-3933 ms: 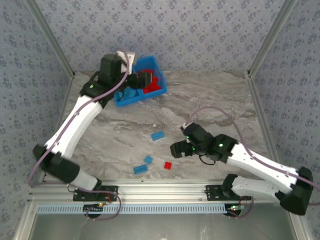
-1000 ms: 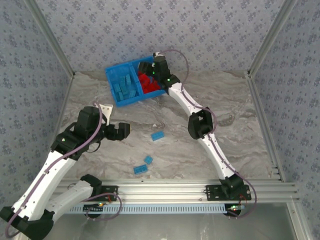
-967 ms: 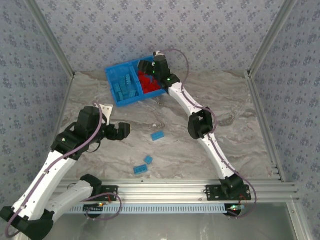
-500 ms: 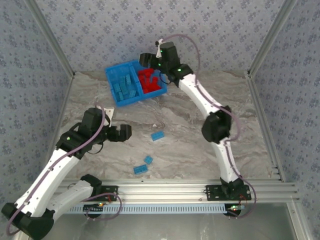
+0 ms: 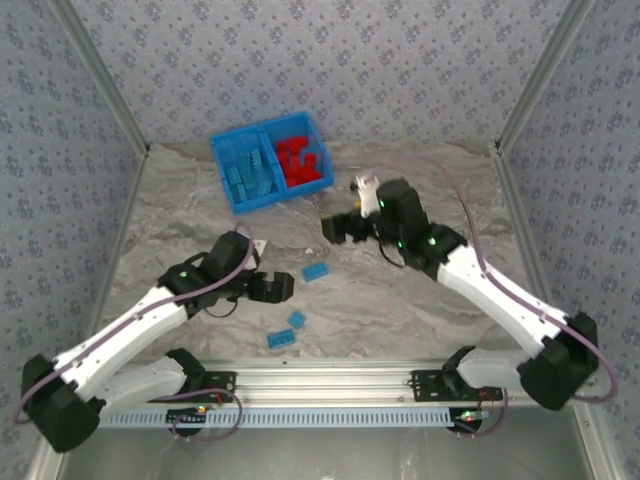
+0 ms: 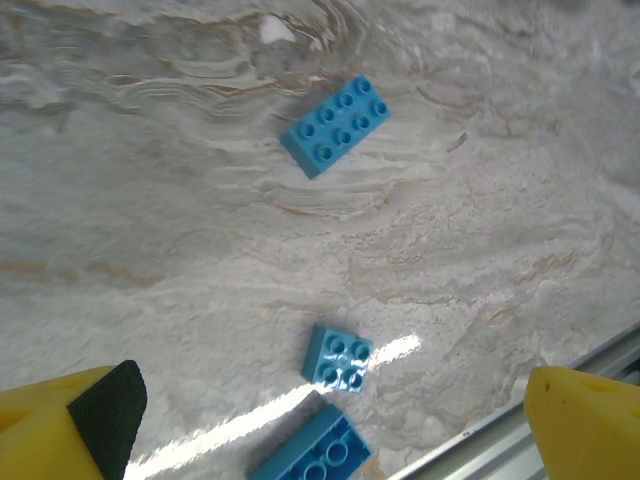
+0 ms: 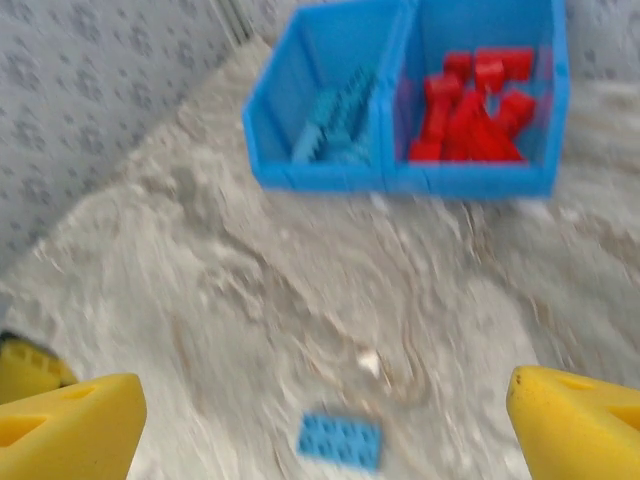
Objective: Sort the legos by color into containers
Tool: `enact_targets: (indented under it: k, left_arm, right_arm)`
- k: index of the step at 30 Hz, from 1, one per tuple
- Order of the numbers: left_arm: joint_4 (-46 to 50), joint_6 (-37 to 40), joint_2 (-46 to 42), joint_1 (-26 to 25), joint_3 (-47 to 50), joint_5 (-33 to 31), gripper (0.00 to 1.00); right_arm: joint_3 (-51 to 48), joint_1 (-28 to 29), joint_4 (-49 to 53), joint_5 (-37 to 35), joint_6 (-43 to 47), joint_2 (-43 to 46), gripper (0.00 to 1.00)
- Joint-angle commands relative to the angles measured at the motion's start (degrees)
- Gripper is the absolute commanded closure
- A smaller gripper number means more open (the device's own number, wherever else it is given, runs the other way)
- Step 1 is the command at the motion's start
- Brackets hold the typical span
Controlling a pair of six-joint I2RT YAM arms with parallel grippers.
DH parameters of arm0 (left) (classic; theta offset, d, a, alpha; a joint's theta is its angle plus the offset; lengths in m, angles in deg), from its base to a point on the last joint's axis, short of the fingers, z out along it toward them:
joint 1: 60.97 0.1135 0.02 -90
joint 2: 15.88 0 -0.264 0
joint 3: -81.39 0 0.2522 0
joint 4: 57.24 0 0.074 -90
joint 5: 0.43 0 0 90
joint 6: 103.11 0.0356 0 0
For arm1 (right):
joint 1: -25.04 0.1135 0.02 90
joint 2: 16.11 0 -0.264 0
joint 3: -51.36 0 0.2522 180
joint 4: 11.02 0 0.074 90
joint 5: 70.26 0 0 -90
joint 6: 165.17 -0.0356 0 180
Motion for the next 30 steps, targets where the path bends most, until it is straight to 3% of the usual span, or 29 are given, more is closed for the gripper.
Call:
enact_targets:
  k: [1,7,12,18,21,23,30]
  left_arm:
    - [-6.65,5.56,9.18,-2.58,-3.85,-2.02,0.01]
    - [-8.2,15.73,25.58,-4.14,-12.36,-8.42,0.02]
    - [-11.16,22.45,35.12,-4.38,-16.99,-8.0,0.1]
    - [-12.14,27.01,44.87,-4.21,-21.54,-6.57,0.17]
    - [-12.15,27.16,48.37,-3.72,-23.17,-6.57,0.29]
    - [-11.93,27.05,49.71,-3.71,-23.65,-5.93,0.43]
    - [-13.23,25.36,48.48,-3.76,-19.95,-5.35,0.67]
  right_arm:
    - [-7.4,0.51,-1.68,-4.14,-1.22,8.76,0.04]
    - [-15.85,0.92,5.47,-6.12,-7.27,21.99,0.03]
    - [-20.02,1.0,9.28,-10.33,-11.13,31.51,0.03]
    - [-19.85,0.94,13.2,-12.58,-10.33,36.47,0.02]
    - [-19.52,0.92,14.0,-12.84,-10.08,36.54,0.02]
    - [-19.73,0.92,14.07,-13.16,-10.16,36.56,0.02]
    - [-20.47,0.89,12.67,-13.29,-10.28,36.46,0.01]
